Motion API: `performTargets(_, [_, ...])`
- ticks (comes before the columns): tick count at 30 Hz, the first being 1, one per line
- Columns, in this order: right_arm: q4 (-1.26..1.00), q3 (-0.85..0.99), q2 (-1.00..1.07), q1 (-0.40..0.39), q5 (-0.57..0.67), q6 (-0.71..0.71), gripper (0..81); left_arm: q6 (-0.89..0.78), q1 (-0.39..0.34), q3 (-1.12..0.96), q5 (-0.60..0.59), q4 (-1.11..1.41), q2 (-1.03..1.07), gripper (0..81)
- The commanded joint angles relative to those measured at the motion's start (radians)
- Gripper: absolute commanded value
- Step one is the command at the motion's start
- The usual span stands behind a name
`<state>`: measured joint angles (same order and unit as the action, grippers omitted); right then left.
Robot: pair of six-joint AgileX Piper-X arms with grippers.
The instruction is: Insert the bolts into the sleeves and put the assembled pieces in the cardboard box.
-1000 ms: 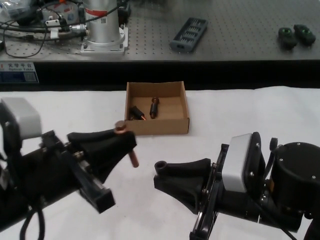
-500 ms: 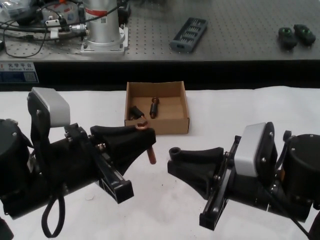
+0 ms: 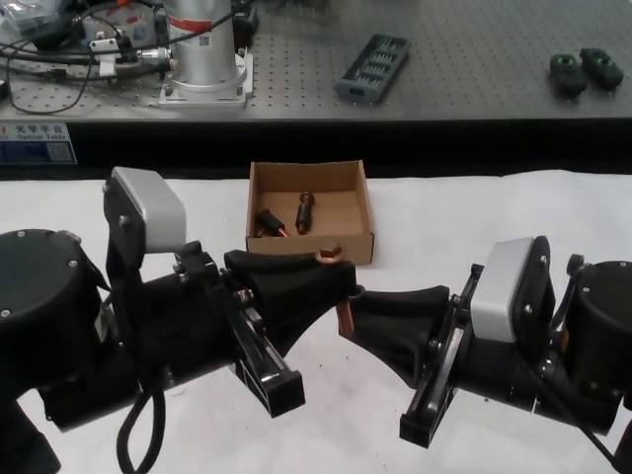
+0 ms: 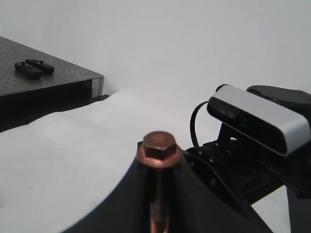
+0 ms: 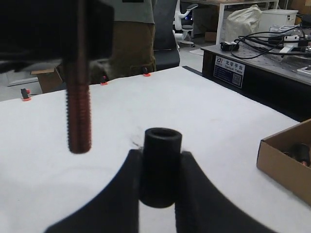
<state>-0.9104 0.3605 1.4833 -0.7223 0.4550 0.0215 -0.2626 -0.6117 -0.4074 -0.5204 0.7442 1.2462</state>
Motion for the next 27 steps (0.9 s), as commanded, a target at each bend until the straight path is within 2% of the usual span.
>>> performTargets(1, [-0.039, -0.02, -0.014, 0.004, -0.018, 0.026, 1.3, 0.041, -0.006, -0.012, 0.027, 0.02, 0.004, 0.6])
performTargets(27, [-0.038, -0.018, -0.014, -0.002, 0.061, 0.029, 1.3, 0.09, -0.006, -0.027, 0.09, 0.018, 0.004, 0.6])
